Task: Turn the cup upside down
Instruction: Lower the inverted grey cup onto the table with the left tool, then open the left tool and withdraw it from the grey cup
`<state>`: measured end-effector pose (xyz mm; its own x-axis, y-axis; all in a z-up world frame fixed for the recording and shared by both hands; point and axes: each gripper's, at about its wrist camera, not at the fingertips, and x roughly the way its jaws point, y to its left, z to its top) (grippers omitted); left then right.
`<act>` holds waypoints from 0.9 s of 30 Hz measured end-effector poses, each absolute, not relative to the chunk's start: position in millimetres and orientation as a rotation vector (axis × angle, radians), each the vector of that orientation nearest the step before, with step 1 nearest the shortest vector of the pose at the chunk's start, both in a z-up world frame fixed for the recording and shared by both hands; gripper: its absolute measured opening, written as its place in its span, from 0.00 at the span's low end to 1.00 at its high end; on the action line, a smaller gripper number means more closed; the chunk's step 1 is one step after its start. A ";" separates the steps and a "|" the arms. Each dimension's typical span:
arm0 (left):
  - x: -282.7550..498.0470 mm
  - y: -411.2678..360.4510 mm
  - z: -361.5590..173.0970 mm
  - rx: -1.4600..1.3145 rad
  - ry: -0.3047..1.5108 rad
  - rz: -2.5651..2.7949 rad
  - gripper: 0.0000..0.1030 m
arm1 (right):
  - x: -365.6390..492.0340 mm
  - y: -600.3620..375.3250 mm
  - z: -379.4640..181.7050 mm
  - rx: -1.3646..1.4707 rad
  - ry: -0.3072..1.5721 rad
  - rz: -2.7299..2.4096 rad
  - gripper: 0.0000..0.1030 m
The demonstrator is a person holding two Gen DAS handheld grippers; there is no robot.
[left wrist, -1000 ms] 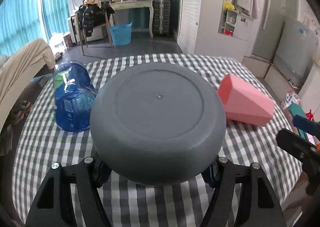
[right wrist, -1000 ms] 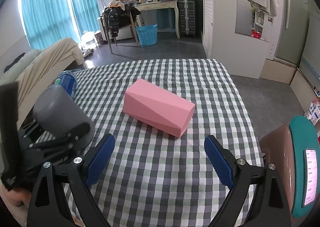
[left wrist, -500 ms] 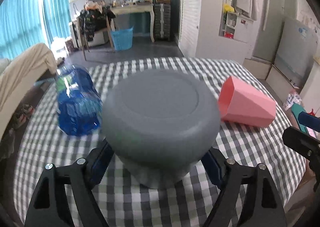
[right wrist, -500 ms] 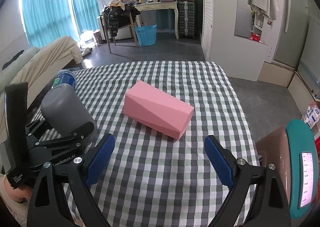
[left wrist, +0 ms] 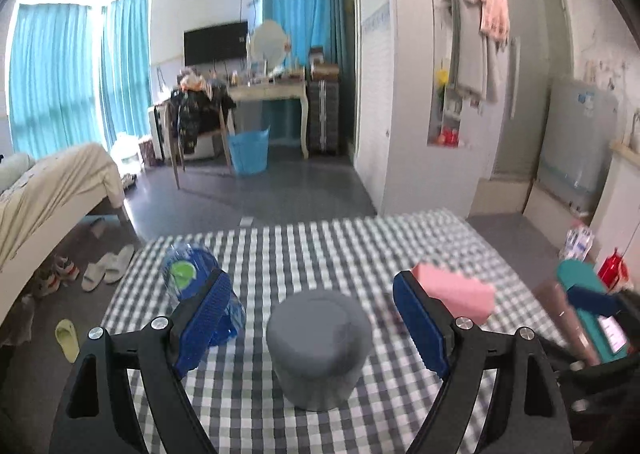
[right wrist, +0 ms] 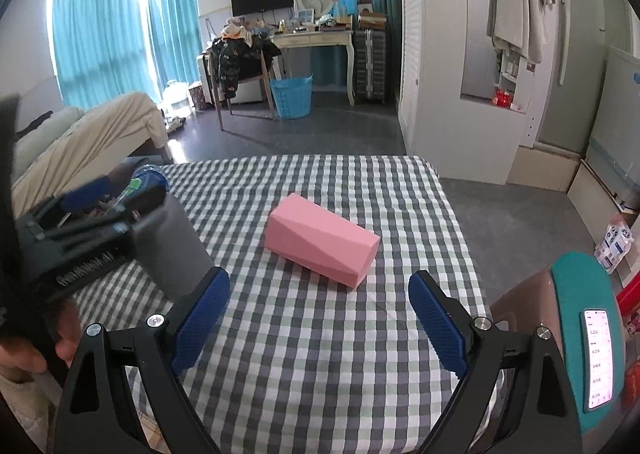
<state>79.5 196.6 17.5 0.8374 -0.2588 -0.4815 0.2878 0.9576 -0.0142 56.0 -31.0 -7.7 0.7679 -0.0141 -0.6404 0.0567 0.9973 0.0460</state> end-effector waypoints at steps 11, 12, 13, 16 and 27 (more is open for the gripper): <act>10.8 260.5 55.1 -0.023 0.347 -0.244 0.97 | 9.9 5.5 21.1 0.012 0.588 -0.006 0.89; 3.7 268.3 53.3 -0.033 0.347 -0.233 0.97 | 4.3 9.6 23.3 0.008 0.571 -0.004 0.89; -1.2 274.6 51.0 -0.042 0.351 -0.229 0.97 | 0.4 13.1 24.4 0.006 0.561 -0.003 0.89; -15.3 293.5 39.9 -0.068 0.377 -0.202 0.97 | -15.4 25.9 24.9 0.001 0.524 0.003 0.89; -41.1 321.5 1.0 -0.077 0.417 -0.129 0.97 | -37.7 54.3 3.6 -0.007 0.454 0.021 1.00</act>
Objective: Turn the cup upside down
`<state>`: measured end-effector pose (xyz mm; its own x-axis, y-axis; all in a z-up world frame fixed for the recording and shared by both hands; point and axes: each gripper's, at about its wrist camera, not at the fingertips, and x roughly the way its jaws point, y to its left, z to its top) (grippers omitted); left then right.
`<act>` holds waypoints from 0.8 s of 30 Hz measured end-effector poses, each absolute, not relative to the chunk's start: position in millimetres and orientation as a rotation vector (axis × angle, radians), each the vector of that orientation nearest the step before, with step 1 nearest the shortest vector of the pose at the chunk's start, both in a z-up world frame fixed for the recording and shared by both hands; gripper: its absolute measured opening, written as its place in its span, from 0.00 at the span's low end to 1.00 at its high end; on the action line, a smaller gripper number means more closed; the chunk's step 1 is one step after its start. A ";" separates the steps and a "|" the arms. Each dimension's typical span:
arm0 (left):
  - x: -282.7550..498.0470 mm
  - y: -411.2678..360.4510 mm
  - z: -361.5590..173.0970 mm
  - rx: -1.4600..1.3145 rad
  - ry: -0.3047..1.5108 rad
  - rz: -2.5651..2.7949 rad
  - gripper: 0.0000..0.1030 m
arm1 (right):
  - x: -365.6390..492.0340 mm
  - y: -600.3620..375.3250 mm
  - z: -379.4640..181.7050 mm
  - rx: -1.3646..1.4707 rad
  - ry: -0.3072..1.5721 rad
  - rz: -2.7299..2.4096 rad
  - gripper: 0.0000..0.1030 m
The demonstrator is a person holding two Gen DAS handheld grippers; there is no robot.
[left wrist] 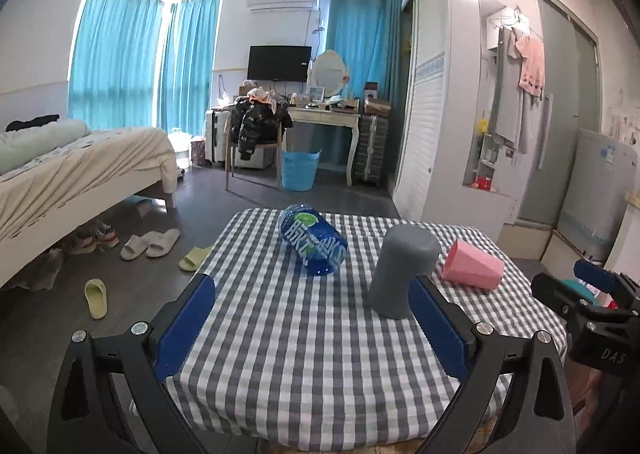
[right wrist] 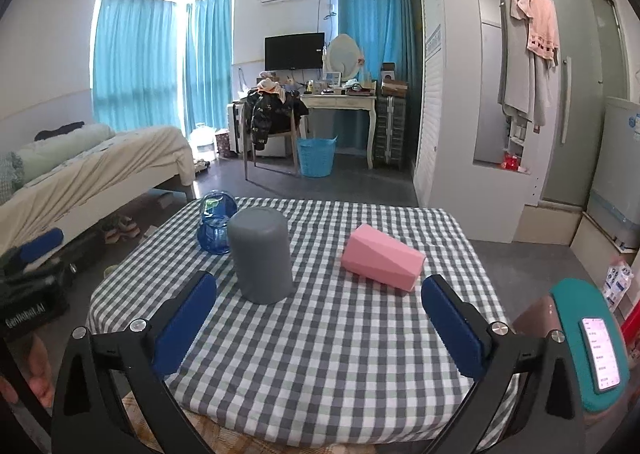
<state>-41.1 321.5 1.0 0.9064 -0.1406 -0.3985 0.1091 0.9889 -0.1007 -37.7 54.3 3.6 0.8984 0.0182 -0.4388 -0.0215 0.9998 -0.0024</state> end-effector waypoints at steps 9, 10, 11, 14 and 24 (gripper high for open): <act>-36.7 324.7 -5.1 -0.087 0.415 -0.121 0.97 | -29.9 56.2 0.5 -0.012 0.456 0.011 1.00; -36.2 324.5 -5.3 -0.086 0.418 -0.120 0.97 | -29.7 55.7 -0.5 -0.011 0.458 0.010 1.00; -35.2 324.6 -5.3 -0.087 0.420 -0.119 0.97 | -28.5 55.0 -0.9 -0.009 0.457 0.009 1.00; -33.9 324.2 -5.7 -0.093 0.428 -0.127 0.97 | -26.7 54.4 -1.9 -0.004 0.459 0.008 1.00; -33.2 321.4 -6.8 -0.087 0.433 -0.128 0.97 | -22.4 54.8 -0.7 -0.012 0.458 0.009 1.00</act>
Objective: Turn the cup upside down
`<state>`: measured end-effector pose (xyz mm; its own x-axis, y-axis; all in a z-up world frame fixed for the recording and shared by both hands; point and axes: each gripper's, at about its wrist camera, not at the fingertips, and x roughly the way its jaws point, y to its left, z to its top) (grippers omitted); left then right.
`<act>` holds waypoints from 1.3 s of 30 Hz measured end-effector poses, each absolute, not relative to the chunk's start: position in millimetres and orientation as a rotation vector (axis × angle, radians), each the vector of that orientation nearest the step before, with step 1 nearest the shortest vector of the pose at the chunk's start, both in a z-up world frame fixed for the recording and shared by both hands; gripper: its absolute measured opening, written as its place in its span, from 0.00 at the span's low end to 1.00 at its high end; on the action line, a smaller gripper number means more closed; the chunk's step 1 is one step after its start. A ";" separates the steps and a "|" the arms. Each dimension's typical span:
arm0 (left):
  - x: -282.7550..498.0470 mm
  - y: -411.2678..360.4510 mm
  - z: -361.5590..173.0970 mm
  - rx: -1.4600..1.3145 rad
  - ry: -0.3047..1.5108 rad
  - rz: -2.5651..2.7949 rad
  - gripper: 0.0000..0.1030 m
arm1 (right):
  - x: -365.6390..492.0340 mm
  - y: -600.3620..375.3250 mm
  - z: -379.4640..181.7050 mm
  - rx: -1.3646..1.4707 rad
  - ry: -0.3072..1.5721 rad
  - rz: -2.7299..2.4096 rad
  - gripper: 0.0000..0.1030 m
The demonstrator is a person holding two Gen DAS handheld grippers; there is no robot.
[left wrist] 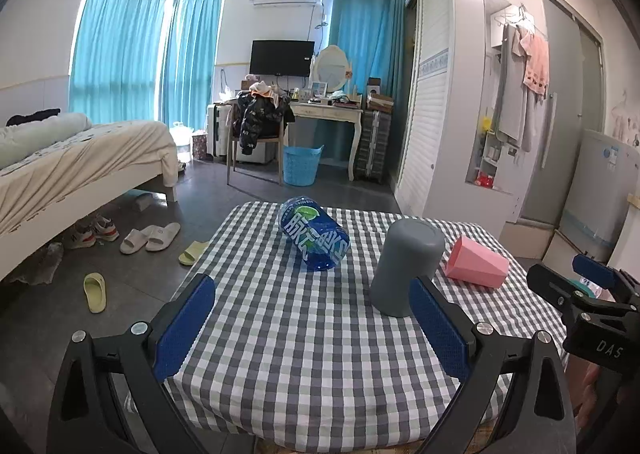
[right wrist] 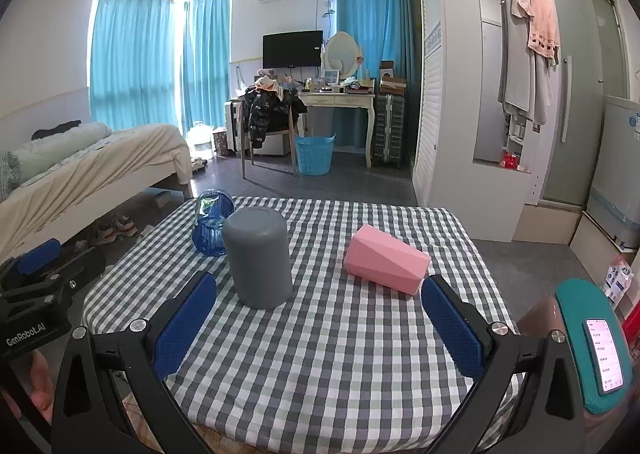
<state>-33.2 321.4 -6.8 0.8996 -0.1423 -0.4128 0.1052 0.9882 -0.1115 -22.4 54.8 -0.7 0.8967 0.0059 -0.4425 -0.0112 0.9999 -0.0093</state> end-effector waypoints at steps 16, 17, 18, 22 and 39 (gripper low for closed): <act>-33.9 322.1 -7.6 -0.086 0.431 -0.129 0.97 | -23.9 58.3 0.7 -0.021 0.460 0.012 1.00; -34.0 322.1 -7.5 -0.087 0.432 -0.128 0.97 | -23.8 58.3 0.5 -0.021 0.460 0.012 1.00; -34.1 322.1 -7.8 -0.086 0.431 -0.128 0.97 | -24.3 58.9 -0.5 -0.021 0.461 0.013 1.00; -34.2 321.9 -7.7 -0.087 0.431 -0.128 0.97 | -24.8 60.2 -1.9 -0.022 0.466 0.014 1.00; -34.1 324.6 -10.0 -0.084 0.434 -0.124 0.97 | -23.1 62.0 -9.3 -0.022 0.481 0.019 1.00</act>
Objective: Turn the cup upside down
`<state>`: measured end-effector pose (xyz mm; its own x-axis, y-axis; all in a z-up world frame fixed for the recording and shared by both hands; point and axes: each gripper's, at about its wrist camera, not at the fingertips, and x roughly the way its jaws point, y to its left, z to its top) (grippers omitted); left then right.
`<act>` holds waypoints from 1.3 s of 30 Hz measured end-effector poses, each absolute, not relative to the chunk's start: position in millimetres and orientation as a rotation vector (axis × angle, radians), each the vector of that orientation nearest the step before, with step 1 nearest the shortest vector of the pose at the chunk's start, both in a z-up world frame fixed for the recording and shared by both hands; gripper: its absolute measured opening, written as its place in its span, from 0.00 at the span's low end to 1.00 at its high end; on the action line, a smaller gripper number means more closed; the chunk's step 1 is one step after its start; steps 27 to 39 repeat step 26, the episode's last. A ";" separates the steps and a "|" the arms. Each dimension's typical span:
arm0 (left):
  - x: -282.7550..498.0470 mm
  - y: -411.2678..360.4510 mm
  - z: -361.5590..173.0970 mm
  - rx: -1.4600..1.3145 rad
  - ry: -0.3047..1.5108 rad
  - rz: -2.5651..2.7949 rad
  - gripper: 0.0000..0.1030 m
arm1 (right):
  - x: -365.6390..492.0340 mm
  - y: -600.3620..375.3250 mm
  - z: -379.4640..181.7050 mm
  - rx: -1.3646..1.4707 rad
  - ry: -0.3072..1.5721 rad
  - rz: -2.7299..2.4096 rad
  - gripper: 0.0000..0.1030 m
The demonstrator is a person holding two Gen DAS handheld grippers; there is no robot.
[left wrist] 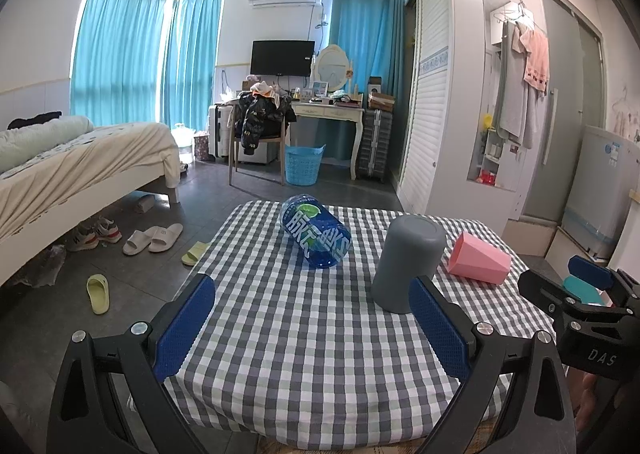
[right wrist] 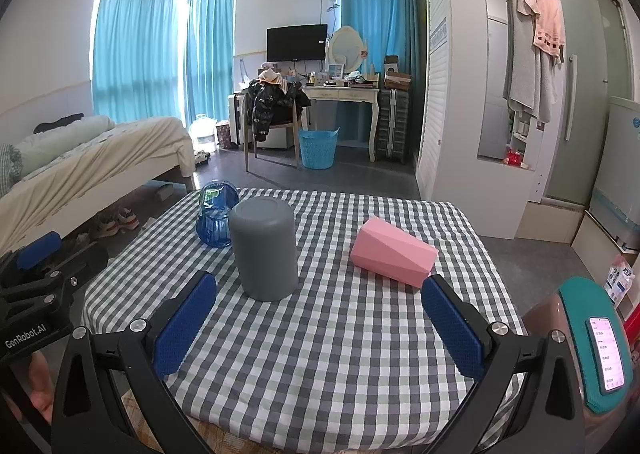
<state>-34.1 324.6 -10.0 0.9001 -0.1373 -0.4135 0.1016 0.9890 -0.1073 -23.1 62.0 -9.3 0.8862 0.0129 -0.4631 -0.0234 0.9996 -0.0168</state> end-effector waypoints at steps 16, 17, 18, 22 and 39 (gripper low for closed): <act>-34.5 326.7 -11.6 -0.084 0.436 -0.125 0.97 | -22.0 64.7 -12.0 -0.023 0.494 0.021 1.00; -34.5 326.3 -11.3 -0.083 0.435 -0.124 0.97 | -21.8 64.7 -12.4 -0.023 0.495 0.021 1.00; -34.4 326.2 -11.2 -0.082 0.435 -0.124 0.97 | -21.8 65.0 -12.9 -0.023 0.496 0.021 1.00; -35.4 327.1 -13.9 -0.080 0.437 -0.128 0.97 | -21.8 65.0 -13.2 -0.023 0.497 0.020 1.00; -36.9 327.5 -18.3 -0.071 0.433 -0.130 0.97 | -20.6 65.6 -13.9 -0.022 0.503 0.021 1.00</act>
